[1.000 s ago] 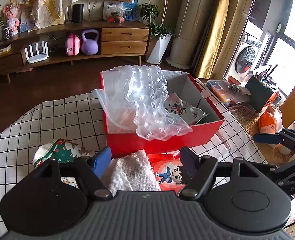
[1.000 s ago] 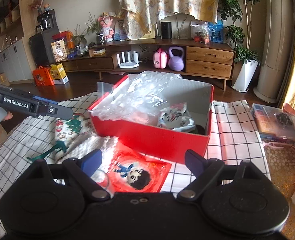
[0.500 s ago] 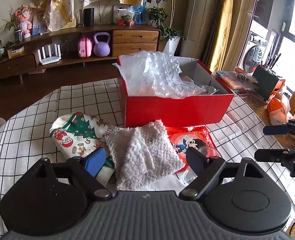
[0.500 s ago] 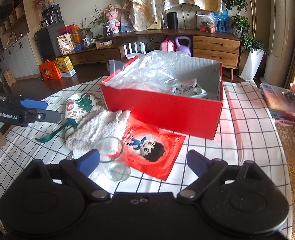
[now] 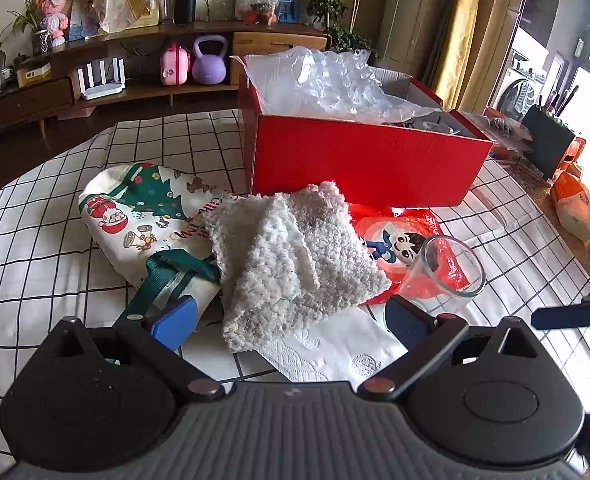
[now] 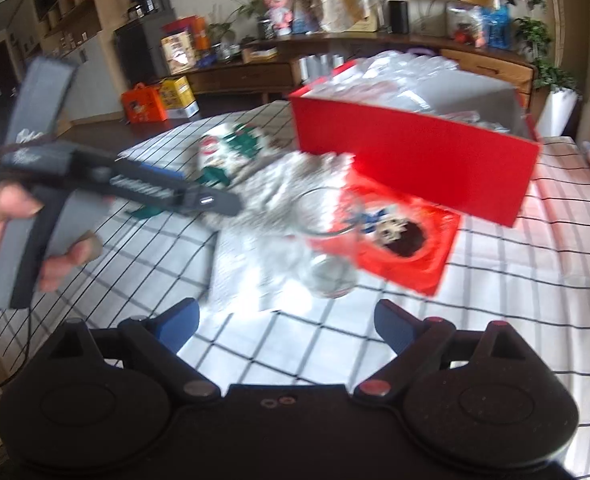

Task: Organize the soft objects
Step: 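Move both tools back toward the white fluffy cloth and white napkin, then grasp the white fluffy cloth with left tool while right tool grasps white napkin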

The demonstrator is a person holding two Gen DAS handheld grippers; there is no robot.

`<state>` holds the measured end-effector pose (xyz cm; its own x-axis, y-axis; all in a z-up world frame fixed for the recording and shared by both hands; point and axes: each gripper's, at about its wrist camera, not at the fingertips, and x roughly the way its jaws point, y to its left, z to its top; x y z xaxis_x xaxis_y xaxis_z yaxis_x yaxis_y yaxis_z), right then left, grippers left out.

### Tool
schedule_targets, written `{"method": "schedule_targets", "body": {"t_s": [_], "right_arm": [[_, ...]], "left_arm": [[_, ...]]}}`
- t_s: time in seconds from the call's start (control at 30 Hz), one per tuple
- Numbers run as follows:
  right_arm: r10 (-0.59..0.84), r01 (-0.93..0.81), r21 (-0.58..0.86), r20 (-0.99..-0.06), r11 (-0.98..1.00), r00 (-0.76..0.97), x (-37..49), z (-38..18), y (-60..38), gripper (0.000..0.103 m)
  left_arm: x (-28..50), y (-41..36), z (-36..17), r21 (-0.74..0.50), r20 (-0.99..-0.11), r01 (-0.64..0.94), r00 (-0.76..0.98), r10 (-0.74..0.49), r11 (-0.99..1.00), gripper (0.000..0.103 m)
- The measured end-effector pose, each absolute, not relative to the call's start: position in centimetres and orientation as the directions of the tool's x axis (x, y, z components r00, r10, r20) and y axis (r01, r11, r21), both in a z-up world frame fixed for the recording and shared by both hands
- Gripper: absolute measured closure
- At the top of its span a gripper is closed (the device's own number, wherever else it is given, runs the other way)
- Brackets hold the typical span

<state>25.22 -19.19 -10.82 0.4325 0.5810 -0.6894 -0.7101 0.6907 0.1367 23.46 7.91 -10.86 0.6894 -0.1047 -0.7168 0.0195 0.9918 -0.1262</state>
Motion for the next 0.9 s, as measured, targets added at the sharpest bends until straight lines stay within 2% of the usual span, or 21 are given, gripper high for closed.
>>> {"method": "schedule_targets", "body": {"t_s": [0.3,0.47,0.8,0.87,0.9], "right_arm": [[0.556,-0.746,0.079,-0.719,0.661,0.416,24.0,-14.2,-13.9,0.012],[0.552,-0.721,0.097,-0.715,0.686,0.429,24.7,-15.1,-12.8,0.020],[0.528,-0.697,0.077,-0.713,0.712,0.461,25.7,-16.3,-11.0,0.029],[0.517,-0.700,0.051,-0.712,0.712,0.475,25.7,-16.3,-10.6,0.036],[0.507,-0.698,0.033,-0.712,0.715,0.486,25.6,-16.3,-10.5,0.039]], "left_arm": [[25.7,7.0,-12.8,-0.099,-0.719,0.040,0.687,-0.099,0.994,0.002],[26.7,6.4,-13.4,-0.066,-0.719,0.063,0.689,-0.091,0.996,0.002],[28.4,6.7,-14.7,-0.073,-0.723,0.056,0.684,-0.091,0.996,0.003],[28.4,6.5,-14.8,-0.052,-0.717,0.066,0.692,-0.083,0.996,0.003],[28.4,6.4,-14.8,-0.041,-0.714,0.069,0.696,-0.077,0.997,0.008]]}}
